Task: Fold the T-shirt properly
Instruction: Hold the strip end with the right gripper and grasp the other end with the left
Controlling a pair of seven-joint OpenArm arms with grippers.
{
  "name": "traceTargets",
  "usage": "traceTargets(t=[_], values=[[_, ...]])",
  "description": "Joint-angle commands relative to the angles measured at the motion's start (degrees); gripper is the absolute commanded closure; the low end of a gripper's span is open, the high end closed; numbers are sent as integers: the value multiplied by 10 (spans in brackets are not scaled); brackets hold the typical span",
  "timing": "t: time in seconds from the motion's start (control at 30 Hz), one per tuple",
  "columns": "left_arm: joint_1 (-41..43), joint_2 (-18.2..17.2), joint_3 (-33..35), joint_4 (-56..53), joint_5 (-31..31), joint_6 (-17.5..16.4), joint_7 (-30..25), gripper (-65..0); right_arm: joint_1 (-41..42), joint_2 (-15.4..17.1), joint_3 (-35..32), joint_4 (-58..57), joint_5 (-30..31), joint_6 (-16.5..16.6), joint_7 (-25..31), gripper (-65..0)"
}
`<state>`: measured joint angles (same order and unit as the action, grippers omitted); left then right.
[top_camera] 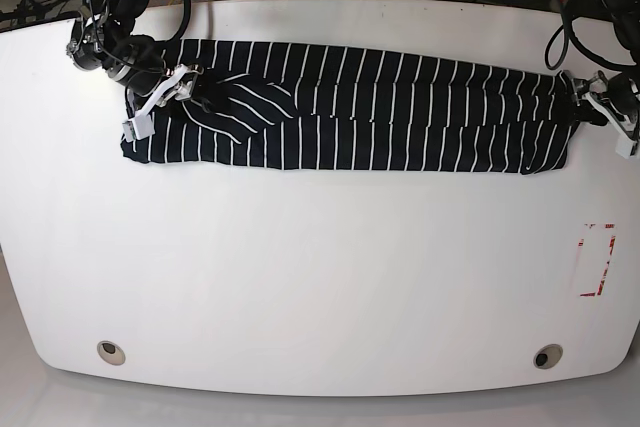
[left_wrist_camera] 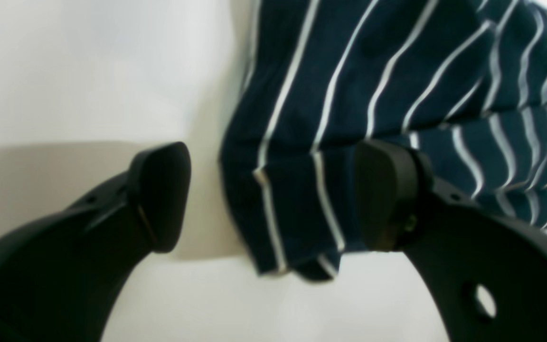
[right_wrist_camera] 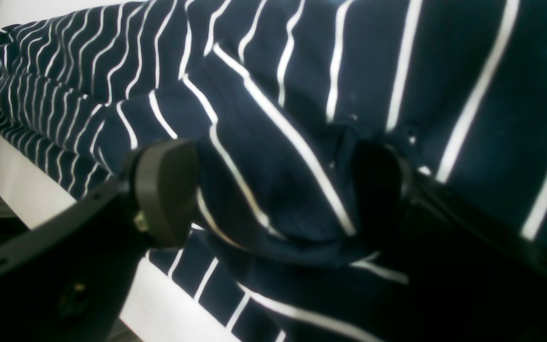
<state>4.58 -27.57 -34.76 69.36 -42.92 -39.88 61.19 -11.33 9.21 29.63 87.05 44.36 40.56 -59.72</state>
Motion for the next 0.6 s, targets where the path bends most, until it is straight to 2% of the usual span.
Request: traceTargets(t=[0.0, 0.17, 0.3, 0.5, 0.57], values=[[-11, -8, -2, -24, -4, -1, -3, -500, -2, 4, 0, 2, -21, -6, -24, -488], [-23, -7, 7, -58, -4, -1, -3, -500, -1, 4, 0, 2, -21, -6, -24, -488], [-24, -5, 47, -59, -10, -1, 0, -499, -1, 2, 0, 2, -21, -6, -24, -488], [-22, 6, 89, -58, -61, -1, 0, -496, 1, 1, 0, 2, -21, -6, -24, -488], [-22, 7, 90, -58, -66, -1, 0, -453, 1, 1, 0, 2, -21, -6, -24, -488]])
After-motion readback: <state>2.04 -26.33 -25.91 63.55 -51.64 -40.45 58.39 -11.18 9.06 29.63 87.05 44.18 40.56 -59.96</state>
